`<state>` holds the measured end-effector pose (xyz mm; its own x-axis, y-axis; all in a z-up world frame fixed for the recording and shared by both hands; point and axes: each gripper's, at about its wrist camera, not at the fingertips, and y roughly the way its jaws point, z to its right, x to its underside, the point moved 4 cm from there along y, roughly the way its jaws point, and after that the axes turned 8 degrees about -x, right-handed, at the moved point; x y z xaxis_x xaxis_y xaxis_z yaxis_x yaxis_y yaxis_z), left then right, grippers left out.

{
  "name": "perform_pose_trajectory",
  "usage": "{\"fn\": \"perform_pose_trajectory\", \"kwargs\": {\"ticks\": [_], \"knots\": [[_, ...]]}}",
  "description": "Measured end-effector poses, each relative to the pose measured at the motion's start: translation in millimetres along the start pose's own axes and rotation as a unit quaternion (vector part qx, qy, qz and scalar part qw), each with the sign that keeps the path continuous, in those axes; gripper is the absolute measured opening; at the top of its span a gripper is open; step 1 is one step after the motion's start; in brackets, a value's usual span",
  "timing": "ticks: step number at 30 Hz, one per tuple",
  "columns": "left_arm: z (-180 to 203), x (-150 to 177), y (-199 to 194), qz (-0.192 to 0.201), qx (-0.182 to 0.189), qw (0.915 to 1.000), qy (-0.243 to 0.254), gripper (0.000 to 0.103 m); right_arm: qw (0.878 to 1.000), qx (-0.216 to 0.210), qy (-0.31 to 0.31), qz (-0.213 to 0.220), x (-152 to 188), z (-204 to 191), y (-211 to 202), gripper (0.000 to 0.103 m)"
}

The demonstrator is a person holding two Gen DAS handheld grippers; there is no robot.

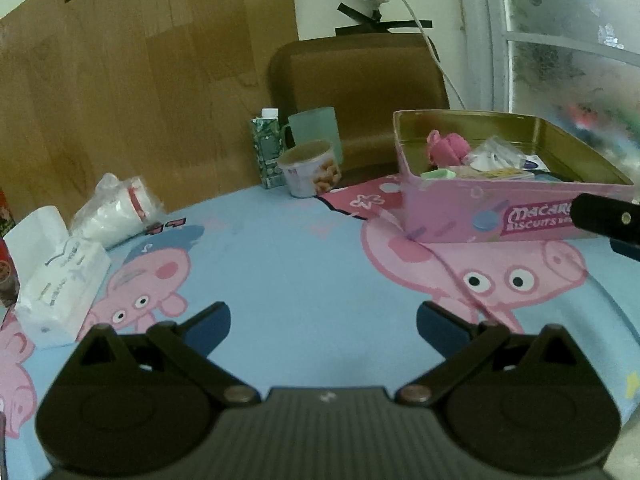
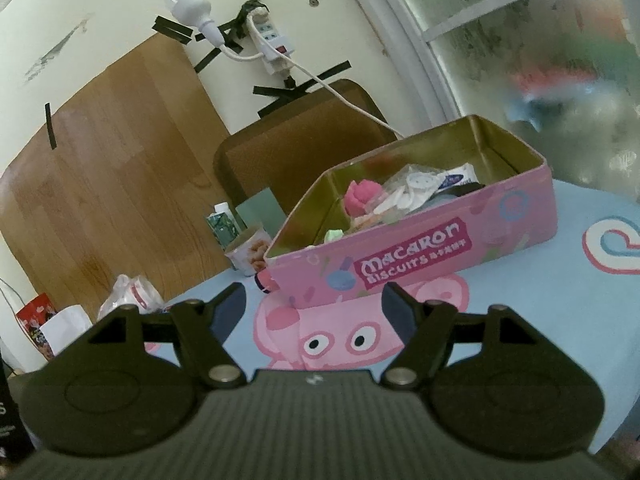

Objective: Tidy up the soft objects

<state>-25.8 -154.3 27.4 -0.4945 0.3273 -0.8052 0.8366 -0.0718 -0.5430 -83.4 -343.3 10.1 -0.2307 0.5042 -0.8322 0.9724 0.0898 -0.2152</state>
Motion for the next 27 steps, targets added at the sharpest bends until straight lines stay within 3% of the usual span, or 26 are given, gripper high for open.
{"fn": "perform_pose_trajectory", "kwargs": {"ticks": [27], "knots": [[1.5, 0.0, -0.9, -0.013, 0.009, 0.9999, 0.002, 0.103, 1.000, -0.002, 0.003, -0.006, -0.1, 3.6, 2.1, 0.077]]}}
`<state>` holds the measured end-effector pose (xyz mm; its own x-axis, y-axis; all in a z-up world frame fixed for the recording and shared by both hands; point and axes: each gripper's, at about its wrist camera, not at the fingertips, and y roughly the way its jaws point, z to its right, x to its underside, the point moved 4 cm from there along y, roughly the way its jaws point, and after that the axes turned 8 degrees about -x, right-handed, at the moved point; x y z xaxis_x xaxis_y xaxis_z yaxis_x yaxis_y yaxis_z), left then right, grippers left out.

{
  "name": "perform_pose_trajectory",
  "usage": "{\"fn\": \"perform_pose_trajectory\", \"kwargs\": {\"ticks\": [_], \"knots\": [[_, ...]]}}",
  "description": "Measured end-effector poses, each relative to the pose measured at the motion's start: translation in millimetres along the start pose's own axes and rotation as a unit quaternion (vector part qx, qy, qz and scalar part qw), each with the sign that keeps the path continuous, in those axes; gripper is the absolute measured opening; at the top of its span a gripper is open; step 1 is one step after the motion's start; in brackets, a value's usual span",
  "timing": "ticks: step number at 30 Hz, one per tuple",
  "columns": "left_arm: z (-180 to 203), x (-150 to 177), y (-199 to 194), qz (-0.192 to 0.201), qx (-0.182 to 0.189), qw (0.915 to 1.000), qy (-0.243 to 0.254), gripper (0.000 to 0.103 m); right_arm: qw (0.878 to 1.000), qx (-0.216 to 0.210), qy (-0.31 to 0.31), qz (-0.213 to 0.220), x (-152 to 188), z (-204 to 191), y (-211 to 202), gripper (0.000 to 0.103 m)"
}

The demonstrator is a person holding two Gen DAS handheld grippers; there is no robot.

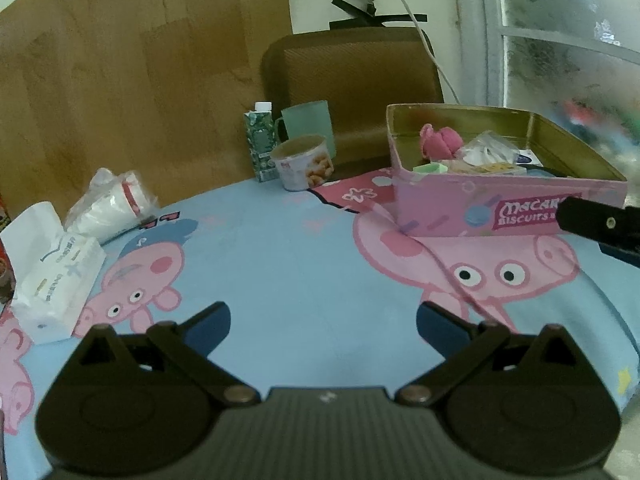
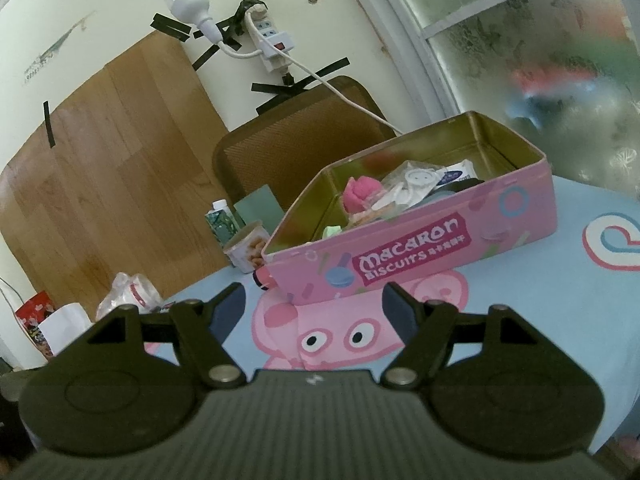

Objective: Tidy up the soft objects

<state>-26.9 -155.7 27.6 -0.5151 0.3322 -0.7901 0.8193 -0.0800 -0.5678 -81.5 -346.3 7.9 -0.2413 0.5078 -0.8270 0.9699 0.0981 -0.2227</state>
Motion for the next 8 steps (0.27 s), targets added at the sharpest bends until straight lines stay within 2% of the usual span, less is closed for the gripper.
{"fn": "perform_pose_trajectory", "kwargs": {"ticks": [8], "knots": [[-0.5, 1.1, -0.8, 0.002, 0.023, 0.9997, -0.008, 0.103, 1.000, 0.005, -0.006, -0.002, 2.7, 0.8, 3.0, 0.078]]}}
